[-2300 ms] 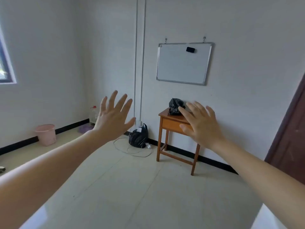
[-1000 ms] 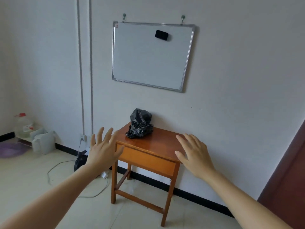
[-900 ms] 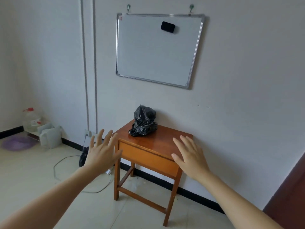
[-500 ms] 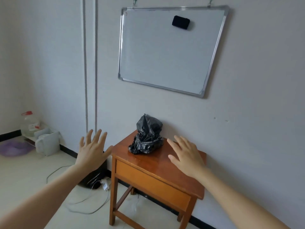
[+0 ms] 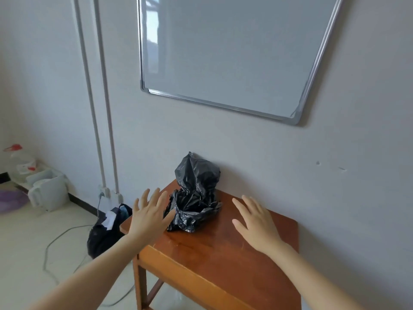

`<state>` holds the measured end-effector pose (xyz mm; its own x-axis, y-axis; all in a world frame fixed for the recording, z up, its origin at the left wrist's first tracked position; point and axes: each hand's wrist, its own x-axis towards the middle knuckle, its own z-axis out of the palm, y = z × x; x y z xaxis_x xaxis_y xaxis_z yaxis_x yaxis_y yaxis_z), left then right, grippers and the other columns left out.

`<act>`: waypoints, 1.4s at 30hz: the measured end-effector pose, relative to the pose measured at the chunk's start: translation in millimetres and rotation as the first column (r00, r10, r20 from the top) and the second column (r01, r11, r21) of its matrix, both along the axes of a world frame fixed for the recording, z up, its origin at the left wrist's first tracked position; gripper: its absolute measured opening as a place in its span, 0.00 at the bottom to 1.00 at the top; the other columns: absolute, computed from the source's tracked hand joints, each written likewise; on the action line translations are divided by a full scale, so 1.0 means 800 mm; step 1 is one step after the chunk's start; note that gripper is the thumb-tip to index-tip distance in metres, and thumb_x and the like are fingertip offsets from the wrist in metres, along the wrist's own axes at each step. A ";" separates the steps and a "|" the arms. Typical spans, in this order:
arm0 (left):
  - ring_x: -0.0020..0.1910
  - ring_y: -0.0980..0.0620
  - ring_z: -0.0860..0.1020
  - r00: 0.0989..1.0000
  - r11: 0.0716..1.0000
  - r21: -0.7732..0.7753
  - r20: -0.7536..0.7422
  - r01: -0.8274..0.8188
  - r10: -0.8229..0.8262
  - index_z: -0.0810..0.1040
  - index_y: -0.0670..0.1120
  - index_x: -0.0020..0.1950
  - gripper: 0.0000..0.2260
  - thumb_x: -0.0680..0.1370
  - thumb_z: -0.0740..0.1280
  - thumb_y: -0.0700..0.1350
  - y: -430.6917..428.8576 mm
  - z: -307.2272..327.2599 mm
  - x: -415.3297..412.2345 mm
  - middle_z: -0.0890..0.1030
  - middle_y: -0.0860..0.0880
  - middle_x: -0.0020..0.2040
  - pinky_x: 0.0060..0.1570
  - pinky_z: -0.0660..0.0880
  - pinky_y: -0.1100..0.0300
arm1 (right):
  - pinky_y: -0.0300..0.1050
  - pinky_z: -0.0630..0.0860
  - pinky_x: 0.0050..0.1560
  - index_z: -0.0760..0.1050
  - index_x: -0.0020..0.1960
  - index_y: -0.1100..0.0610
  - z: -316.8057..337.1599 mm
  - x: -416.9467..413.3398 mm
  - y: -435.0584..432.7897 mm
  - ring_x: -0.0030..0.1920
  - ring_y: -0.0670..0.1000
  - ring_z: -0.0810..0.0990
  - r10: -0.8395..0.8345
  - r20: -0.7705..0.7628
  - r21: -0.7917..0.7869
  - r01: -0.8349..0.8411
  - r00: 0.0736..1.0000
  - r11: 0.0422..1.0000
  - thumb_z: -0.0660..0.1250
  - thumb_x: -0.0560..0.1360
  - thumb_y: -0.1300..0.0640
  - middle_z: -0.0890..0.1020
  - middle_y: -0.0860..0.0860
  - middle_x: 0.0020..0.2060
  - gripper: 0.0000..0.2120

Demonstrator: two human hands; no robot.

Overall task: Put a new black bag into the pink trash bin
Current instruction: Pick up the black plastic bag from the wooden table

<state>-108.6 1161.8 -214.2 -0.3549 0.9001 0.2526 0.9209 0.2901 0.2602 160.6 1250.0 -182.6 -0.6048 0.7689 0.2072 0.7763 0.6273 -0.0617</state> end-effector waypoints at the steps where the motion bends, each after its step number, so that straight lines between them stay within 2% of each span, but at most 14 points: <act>1: 0.75 0.44 0.45 1.000 1.000 -0.002 0.011 -0.013 0.013 0.53 0.51 0.73 0.27 0.77 0.50 0.61 0.017 -0.004 0.002 0.53 0.47 0.77 0.72 0.45 0.42 | 0.51 0.52 0.74 0.49 0.74 0.48 -0.005 -0.005 0.020 0.75 0.53 0.49 0.020 0.001 -0.016 -0.020 1.000 1.000 0.52 0.79 0.46 0.53 0.53 0.76 0.26; 10: 0.75 0.46 0.44 0.981 0.984 -0.127 0.129 -0.127 0.143 0.50 0.51 0.75 0.28 0.78 0.49 0.62 0.133 -0.040 0.031 0.50 0.49 0.77 0.73 0.45 0.45 | 0.51 0.50 0.74 0.47 0.74 0.47 -0.072 -0.063 0.156 0.76 0.52 0.45 0.222 -0.010 -0.222 -0.219 0.975 0.950 0.50 0.79 0.45 0.49 0.51 0.76 0.26; 16: 0.76 0.46 0.45 0.947 0.914 -0.378 0.215 -0.146 0.240 0.50 0.51 0.75 0.29 0.78 0.50 0.62 0.146 -0.107 0.041 0.51 0.49 0.77 0.73 0.46 0.44 | 0.51 0.51 0.73 0.46 0.74 0.47 -0.143 -0.083 0.172 0.75 0.52 0.46 0.373 0.076 -0.401 -0.315 0.925 0.860 0.53 0.79 0.48 0.49 0.52 0.76 0.27; 22: 0.75 0.46 0.48 0.925 0.873 -0.460 0.239 -0.162 0.297 0.51 0.50 0.75 0.29 0.78 0.51 0.62 0.146 -0.148 0.032 0.53 0.49 0.77 0.73 0.50 0.45 | 0.53 0.50 0.73 0.47 0.74 0.46 -0.163 -0.079 0.178 0.75 0.51 0.48 0.504 0.155 -0.531 -0.359 0.850 0.767 0.53 0.77 0.52 0.52 0.51 0.76 0.28; 24: 0.75 0.46 0.48 0.929 0.877 -0.453 0.229 -0.162 0.290 0.50 0.50 0.75 0.30 0.77 0.52 0.61 0.146 -0.156 0.029 0.53 0.49 0.77 0.73 0.50 0.46 | 0.48 0.57 0.71 0.57 0.72 0.49 -0.150 -0.080 0.187 0.73 0.50 0.58 0.552 0.125 -0.445 -0.451 0.824 0.774 0.59 0.73 0.56 0.62 0.52 0.73 0.28; 26: 0.75 0.47 0.48 0.943 0.881 -0.447 0.198 -0.156 0.268 0.48 0.50 0.75 0.30 0.77 0.52 0.61 0.146 -0.162 0.029 0.52 0.49 0.77 0.73 0.50 0.47 | 0.42 0.73 0.59 0.73 0.62 0.51 -0.130 -0.099 0.205 0.61 0.50 0.76 0.599 0.101 -0.149 -0.583 0.794 0.799 0.72 0.62 0.57 0.79 0.52 0.60 0.29; 28: 0.76 0.47 0.47 0.957 0.887 -0.439 0.165 -0.144 0.237 0.47 0.50 0.75 0.31 0.77 0.53 0.61 0.144 -0.166 0.027 0.51 0.49 0.77 0.73 0.49 0.47 | 0.45 0.79 0.52 0.77 0.57 0.51 -0.106 -0.130 0.223 0.56 0.52 0.80 0.631 0.173 0.097 -0.650 0.757 0.754 0.78 0.55 0.54 0.82 0.53 0.55 0.31; 30: 0.76 0.46 0.47 0.970 0.888 -0.443 0.133 -0.126 0.204 0.47 0.50 0.75 0.31 0.77 0.53 0.60 0.141 -0.169 0.024 0.51 0.49 0.77 0.73 0.47 0.47 | 0.57 0.71 0.63 0.68 0.66 0.49 -0.083 -0.167 0.239 0.67 0.57 0.71 0.622 0.388 0.161 -0.714 0.681 0.681 0.76 0.60 0.47 0.74 0.56 0.66 0.36; 31: 0.76 0.46 0.46 0.975 0.885 -0.450 0.116 -0.119 0.190 0.46 0.50 0.75 0.31 0.77 0.54 0.60 0.138 -0.170 0.020 0.50 0.49 0.77 0.73 0.47 0.46 | 0.63 0.58 0.69 0.60 0.70 0.48 -0.078 -0.184 0.249 0.72 0.60 0.61 0.615 0.486 0.157 -0.755 0.621 0.637 0.73 0.63 0.44 0.64 0.58 0.72 0.41; 33: 0.76 0.46 0.46 0.981 0.876 -0.470 0.087 -0.113 0.174 0.45 0.50 0.75 0.32 0.77 0.54 0.60 0.130 -0.173 0.012 0.50 0.49 0.77 0.73 0.45 0.46 | 0.69 0.36 0.66 0.44 0.74 0.48 -0.073 -0.215 0.268 0.74 0.62 0.41 0.600 0.615 0.040 -0.781 0.511 0.623 0.70 0.66 0.41 0.46 0.59 0.75 0.47; 34: 0.76 0.46 0.45 0.981 0.871 -0.476 0.080 -0.118 0.177 0.45 0.50 0.75 0.31 0.77 0.54 0.60 0.125 -0.175 0.007 0.50 0.49 0.77 0.73 0.44 0.45 | 0.70 0.33 0.65 0.40 0.73 0.48 -0.071 -0.227 0.278 0.74 0.62 0.37 0.574 0.670 -0.011 -0.766 0.471 0.643 0.69 0.66 0.39 0.44 0.59 0.75 0.49; 36: 0.76 0.47 0.44 0.977 0.864 -0.483 0.073 -0.141 0.200 0.45 0.51 0.75 0.31 0.78 0.54 0.59 0.113 -0.177 -0.007 0.49 0.51 0.77 0.73 0.44 0.45 | 0.72 0.37 0.67 0.37 0.73 0.47 -0.074 -0.239 0.300 0.74 0.63 0.41 0.535 0.728 -0.065 -0.733 0.430 0.677 0.70 0.66 0.38 0.49 0.59 0.75 0.51; 38: 0.76 0.48 0.44 0.966 0.856 -0.482 0.066 -0.189 0.250 0.47 0.51 0.75 0.30 0.78 0.55 0.58 0.099 -0.178 -0.027 0.50 0.52 0.77 0.73 0.44 0.45 | 0.71 0.40 0.69 0.39 0.74 0.47 -0.088 -0.236 0.315 0.73 0.63 0.52 0.528 0.719 -0.107 -0.678 0.452 0.727 0.69 0.68 0.42 0.61 0.59 0.72 0.48; 42: 0.76 0.47 0.47 0.922 0.852 -0.428 0.097 -0.302 0.376 0.54 0.53 0.74 0.24 0.79 0.56 0.53 0.077 -0.177 -0.067 0.55 0.54 0.76 0.73 0.47 0.45 | 0.67 0.42 0.71 0.57 0.71 0.48 -0.126 -0.199 0.326 0.63 0.58 0.68 0.525 0.560 -0.136 -0.554 0.641 0.822 0.62 0.76 0.54 0.76 0.54 0.57 0.26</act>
<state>-161.9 1223.6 -355.8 -0.6606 0.7256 -0.1926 0.6979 0.6881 0.1987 1.6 1510.9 -283.8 -0.9237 0.2682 -0.2734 0.1834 0.9365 0.2989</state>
